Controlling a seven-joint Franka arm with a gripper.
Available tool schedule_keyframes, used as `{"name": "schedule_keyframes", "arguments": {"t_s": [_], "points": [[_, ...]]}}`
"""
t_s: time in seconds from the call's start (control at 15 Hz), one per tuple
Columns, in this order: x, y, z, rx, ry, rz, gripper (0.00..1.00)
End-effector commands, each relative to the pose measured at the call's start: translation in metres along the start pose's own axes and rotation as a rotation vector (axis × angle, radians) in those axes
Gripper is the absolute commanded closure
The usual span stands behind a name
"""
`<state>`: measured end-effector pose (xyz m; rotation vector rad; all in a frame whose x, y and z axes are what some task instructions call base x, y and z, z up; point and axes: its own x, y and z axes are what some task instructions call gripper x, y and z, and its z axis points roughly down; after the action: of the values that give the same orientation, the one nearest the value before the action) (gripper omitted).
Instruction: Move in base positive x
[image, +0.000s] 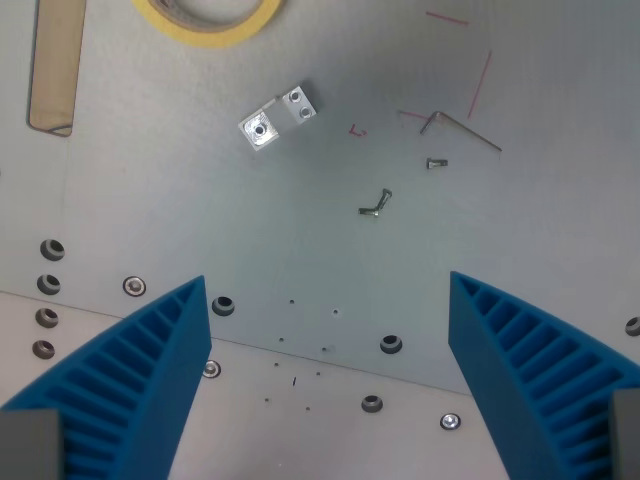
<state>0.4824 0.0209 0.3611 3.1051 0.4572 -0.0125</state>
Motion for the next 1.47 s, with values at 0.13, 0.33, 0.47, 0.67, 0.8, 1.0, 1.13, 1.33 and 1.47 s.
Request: {"name": "schedule_keyframes", "arguments": {"t_s": [0.13, 0.33, 0.47, 0.67, 0.8, 1.0, 1.13, 1.33, 1.47], "points": [[0.010, 0.006, -0.003, -0.001, 0.005, 0.001, 0.00], [0.025, 0.015, -0.003, -0.001, 0.005, 0.001, 0.00], [0.035, 0.020, -0.003, -0.001, 0.005, 0.001, 0.00], [0.050, 0.029, -0.002, -0.001, 0.005, 0.001, 0.00], [0.060, 0.034, -0.001, -0.001, 0.005, 0.001, 0.00], [0.075, 0.043, 0.000, -0.001, 0.005, 0.001, 0.00], [0.085, 0.048, 0.001, -0.001, 0.005, 0.001, 0.00], [0.100, 0.056, 0.002, -0.001, 0.005, 0.001, 0.00], [0.110, 0.062, 0.003, -0.001, 0.005, 0.001, 0.00]]}}
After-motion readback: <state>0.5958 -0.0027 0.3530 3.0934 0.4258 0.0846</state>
